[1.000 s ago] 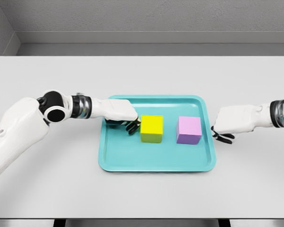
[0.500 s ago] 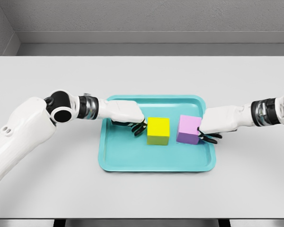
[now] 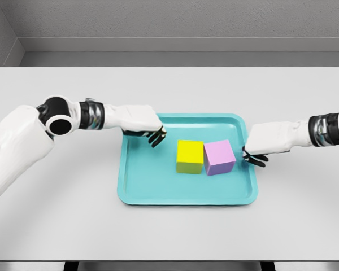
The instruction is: Push two cubes
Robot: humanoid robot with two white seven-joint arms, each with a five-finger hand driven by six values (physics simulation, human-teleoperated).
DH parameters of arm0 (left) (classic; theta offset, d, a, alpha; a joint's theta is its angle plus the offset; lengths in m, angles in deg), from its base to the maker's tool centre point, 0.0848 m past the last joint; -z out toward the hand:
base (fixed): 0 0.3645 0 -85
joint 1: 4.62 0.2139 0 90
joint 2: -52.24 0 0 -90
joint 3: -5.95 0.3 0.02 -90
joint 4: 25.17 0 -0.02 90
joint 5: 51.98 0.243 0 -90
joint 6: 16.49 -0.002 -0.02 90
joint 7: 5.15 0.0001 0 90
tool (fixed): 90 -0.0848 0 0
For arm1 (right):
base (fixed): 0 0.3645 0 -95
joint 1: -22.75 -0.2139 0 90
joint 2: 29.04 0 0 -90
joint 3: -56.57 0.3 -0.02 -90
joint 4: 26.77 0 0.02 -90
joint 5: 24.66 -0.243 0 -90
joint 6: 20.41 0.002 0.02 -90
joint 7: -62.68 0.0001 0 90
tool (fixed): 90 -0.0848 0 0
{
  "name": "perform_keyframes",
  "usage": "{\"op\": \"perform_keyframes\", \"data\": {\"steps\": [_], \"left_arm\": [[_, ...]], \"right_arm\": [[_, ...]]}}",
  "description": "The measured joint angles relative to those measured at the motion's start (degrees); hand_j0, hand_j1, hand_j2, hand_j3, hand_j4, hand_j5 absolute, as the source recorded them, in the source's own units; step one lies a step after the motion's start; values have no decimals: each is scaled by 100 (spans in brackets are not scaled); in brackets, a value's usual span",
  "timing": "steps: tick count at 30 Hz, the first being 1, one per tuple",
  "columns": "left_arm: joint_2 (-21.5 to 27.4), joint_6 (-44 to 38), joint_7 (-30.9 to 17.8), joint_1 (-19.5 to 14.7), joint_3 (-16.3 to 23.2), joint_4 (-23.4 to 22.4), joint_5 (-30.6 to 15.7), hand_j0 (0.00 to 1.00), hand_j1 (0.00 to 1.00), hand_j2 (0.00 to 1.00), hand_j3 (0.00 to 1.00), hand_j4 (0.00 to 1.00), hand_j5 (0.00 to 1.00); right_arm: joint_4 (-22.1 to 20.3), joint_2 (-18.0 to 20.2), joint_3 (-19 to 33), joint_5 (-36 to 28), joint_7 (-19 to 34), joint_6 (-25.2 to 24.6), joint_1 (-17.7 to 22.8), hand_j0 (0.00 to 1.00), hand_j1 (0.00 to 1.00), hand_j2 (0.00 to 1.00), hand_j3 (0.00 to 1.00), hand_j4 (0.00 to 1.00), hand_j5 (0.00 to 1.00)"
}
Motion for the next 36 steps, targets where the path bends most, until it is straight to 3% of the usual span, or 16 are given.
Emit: {"op": "perform_keyframes", "data": {"steps": [7, 12, 36], "left_arm": [[146, 0, 0, 0, -28, 34, -175, 21, 21, 21, 21, 21, 21], [186, 0, 0, 0, -31, 41, -238, 21, 21, 21, 21, 21, 21], [187, 0, 0, 9, -31, 43, -253, 21, 21, 21, 21, 21, 21]], "right_arm": [[0, 85, -62, 0, -3, 0, 44, 11, 11, 11, 11, 11, 11], [-33, 69, -190, 6, -4, 0, 35, 0, 0, 0, 0, 0, 0], [-98, -137, -311, 9, -4, 0, 9, 2, 2, 2, 2, 2, 2]]}}
